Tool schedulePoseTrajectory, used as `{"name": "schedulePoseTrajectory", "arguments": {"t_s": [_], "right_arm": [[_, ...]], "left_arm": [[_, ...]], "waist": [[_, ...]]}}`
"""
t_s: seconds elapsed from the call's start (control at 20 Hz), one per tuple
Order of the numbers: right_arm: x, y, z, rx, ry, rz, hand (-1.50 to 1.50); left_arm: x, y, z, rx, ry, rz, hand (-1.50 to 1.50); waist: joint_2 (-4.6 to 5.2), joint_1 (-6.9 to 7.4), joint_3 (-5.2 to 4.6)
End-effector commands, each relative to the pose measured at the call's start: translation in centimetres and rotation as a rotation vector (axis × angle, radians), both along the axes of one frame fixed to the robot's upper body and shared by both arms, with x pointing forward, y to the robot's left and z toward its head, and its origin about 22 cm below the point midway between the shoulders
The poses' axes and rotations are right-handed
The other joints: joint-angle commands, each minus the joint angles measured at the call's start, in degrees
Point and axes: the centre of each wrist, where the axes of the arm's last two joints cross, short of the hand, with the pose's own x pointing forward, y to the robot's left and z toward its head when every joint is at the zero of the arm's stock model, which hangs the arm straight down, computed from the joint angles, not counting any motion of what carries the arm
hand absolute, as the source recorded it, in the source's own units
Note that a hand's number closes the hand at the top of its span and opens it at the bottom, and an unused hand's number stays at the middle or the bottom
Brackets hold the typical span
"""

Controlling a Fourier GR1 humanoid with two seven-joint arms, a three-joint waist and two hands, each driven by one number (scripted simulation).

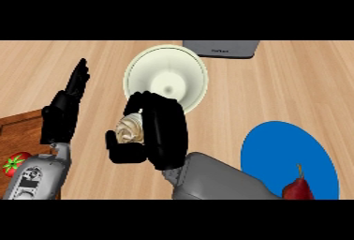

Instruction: Pick the cupcake from the plate and place it in the bowl

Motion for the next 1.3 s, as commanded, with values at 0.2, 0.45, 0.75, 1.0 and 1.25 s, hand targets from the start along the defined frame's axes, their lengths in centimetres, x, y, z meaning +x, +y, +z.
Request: {"name": "schedulePoseTrajectory", "arguments": {"t_s": [0.2,0.45,0.75,1.0,1.25], "right_arm": [[8.1,-0.3,-1.8,-0.103,-0.109,-0.184,1.5],[12.0,-1.4,-1.6,-0.268,-0.111,-0.267,1.5],[13.9,-5.1,-5.8,-0.273,-0.093,-0.351,1.5],[14.6,-6.5,-5.9,-0.135,0.083,-0.305,-1.5],[14.8,-6.9,-5.3,-0.012,0.069,-0.205,-1.5]], "left_arm": [[0.3,0.5,0.0,-0.008,-0.012,0.02,0.0],[0.2,2.1,0.4,-0.001,-0.011,0.016,0.0],[0.4,1.0,0.9,-0.004,-0.026,-0.015,0.0],[0.6,0.2,1.2,0.0,-0.018,-0.027,0.0],[0.5,-0.1,0.8,-0.013,-0.035,-0.031,0.0]], "waist": [[0.3,-0.51,0.04],[0.23,-0.7,0.03],[1.12,1.05,0.08],[1.7,1.69,0.23],[1.93,2.43,0.26]]}}
